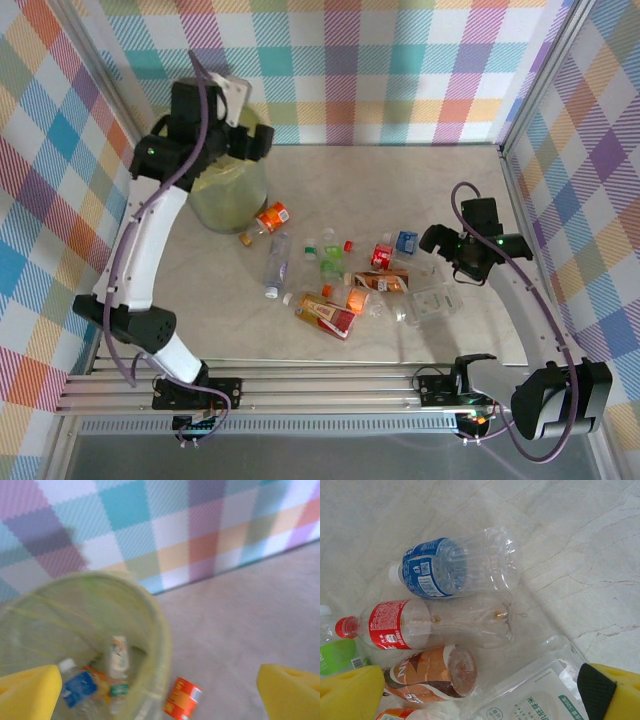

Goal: Put the plastic bottles in the bin

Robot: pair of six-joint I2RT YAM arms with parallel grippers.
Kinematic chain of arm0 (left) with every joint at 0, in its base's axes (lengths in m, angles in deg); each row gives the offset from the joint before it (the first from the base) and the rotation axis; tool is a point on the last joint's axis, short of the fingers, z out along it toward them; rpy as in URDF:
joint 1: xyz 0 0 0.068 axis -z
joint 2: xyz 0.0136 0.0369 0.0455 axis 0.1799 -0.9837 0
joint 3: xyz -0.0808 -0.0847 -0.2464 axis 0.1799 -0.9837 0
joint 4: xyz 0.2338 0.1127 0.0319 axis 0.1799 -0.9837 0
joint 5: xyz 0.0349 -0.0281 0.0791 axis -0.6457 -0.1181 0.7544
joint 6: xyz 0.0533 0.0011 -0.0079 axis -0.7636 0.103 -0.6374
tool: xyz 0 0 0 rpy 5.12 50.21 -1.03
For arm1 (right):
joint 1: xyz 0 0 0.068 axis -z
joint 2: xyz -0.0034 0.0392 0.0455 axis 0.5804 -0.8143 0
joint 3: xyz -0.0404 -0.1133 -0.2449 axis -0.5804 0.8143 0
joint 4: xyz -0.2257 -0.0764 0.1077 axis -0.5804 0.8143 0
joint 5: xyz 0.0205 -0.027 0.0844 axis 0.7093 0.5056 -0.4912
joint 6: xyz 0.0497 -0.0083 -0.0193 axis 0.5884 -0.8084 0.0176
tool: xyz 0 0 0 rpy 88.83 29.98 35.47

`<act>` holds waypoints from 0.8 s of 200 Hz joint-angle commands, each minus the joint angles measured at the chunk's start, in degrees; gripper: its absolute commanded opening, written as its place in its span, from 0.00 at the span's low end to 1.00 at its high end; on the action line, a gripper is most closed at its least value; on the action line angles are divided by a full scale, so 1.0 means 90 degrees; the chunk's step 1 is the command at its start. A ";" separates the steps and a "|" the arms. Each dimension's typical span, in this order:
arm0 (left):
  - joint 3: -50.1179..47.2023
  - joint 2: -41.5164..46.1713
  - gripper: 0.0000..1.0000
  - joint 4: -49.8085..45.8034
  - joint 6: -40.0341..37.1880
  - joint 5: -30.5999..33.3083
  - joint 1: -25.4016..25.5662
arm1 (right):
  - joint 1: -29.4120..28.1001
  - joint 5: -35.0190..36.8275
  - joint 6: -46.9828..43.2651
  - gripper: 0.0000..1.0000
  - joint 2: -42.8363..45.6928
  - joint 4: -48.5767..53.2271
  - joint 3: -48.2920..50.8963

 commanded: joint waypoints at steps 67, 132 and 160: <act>-0.3108 0.0686 0.92 0.1068 0.1133 0.1517 0.1597 | 0.0032 0.0015 0.0035 1.00 -0.0006 -0.0095 0.0123; -0.3979 -0.0011 0.75 0.1471 0.0625 0.2553 0.1699 | 0.0032 -0.0062 0.0063 1.00 -0.0065 -0.0145 0.0123; -0.3907 -0.0599 0.73 0.1592 0.0529 0.2825 0.1642 | 0.0033 -0.0054 0.0050 1.00 -0.0041 -0.0102 0.0112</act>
